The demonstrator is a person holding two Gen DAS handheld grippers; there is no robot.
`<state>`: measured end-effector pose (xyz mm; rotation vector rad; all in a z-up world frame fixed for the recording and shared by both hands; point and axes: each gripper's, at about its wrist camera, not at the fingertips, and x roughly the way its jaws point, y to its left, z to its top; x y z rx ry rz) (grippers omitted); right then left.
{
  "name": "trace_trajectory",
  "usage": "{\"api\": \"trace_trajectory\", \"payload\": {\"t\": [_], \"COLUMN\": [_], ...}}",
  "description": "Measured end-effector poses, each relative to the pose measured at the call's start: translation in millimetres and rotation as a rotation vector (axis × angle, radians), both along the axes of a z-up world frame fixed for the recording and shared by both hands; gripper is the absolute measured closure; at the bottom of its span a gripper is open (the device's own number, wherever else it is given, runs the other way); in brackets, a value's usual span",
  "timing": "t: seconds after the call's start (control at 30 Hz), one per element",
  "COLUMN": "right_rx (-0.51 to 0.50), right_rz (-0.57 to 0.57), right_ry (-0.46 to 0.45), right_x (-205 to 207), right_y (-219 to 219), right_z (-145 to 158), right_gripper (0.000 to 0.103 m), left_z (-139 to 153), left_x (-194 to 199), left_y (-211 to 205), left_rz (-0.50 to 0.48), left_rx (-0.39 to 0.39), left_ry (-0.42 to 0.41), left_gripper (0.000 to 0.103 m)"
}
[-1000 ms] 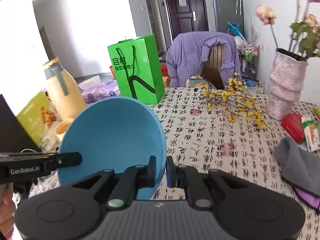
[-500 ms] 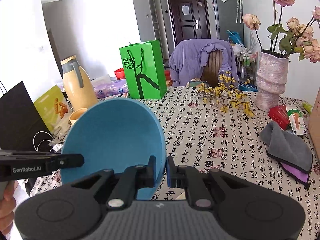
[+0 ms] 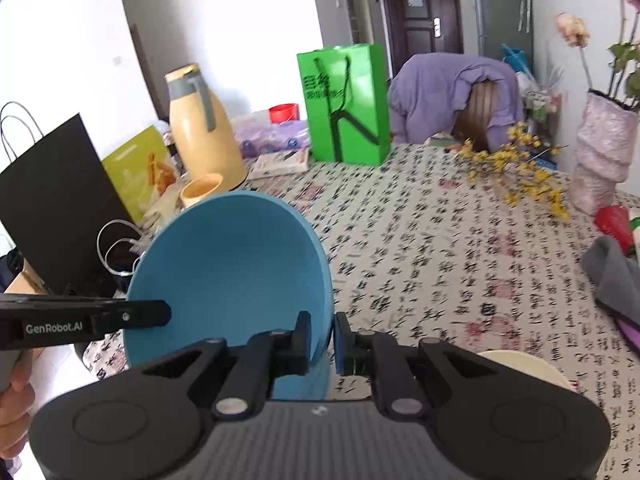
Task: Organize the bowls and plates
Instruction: 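Lift the blue bowl and carry it over the nested blue bowls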
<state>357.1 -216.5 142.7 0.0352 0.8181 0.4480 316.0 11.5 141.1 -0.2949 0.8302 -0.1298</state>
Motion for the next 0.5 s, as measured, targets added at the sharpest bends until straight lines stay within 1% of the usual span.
{"api": "trace_trajectory", "payload": {"t": [0.2, 0.33, 0.5], "right_rx": [-0.001, -0.004, -0.008], "right_rz": [0.026, 0.025, 0.033], "right_ry": [0.095, 0.121, 0.154], "right_x": [10, 12, 14], "right_y": [23, 28, 27], "right_z": [-26, -41, -54], "right_gripper": [0.092, 0.091, 0.091], "left_z": [-23, -39, -51], "left_x": [3, 7, 8], "left_y": [21, 26, 26], "left_rz": [0.018, 0.008, -0.009], "left_rx": [-0.008, -0.02, -0.012], "left_ry": [0.053, 0.08, 0.091], "left_gripper": [0.093, 0.093, 0.093]}}
